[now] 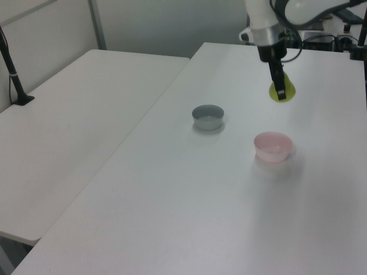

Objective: Place the pear in the bowl
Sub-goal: 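Carry the pear over the pink bowl and lower it in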

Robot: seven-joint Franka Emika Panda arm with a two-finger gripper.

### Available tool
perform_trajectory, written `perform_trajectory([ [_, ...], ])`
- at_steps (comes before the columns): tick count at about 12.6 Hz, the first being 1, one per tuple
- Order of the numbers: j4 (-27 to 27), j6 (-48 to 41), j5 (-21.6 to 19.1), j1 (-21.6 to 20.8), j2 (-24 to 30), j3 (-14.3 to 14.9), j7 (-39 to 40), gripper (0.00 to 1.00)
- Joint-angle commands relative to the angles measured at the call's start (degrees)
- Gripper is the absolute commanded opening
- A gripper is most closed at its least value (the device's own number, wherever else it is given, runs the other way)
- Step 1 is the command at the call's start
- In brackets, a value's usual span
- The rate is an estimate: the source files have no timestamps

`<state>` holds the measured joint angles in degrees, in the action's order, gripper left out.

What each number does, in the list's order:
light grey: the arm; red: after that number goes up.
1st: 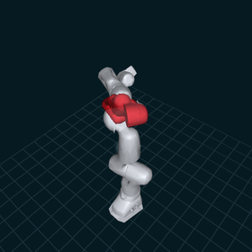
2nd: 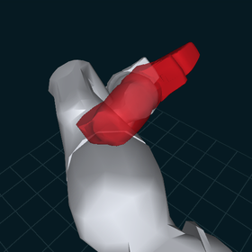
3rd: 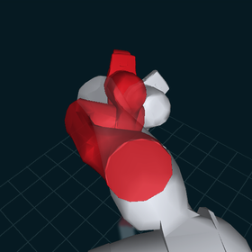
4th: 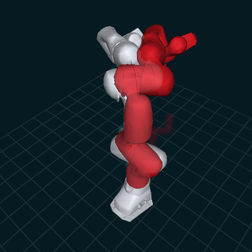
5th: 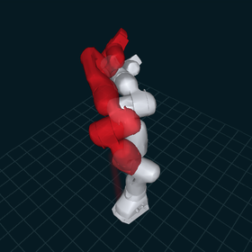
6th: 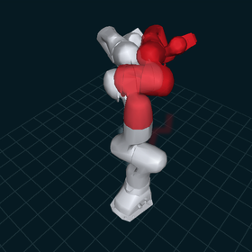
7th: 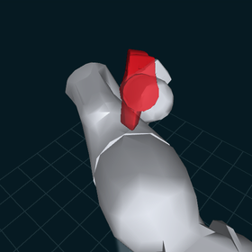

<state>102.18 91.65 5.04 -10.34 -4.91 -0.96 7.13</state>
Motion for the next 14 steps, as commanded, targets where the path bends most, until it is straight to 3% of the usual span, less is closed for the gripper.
perform_trajectory([
  [1,4.8,2.5,0.2,-3.6,1.0,0.5,-3.2,0.63],
  [4,9.6,11.9,0.5,-4.9,-0.6,0.5,-7.7,0.63],
  [14,9.8,17.1,1.0,-5.4,-6.3,0.5,-9.4,0.66],
])
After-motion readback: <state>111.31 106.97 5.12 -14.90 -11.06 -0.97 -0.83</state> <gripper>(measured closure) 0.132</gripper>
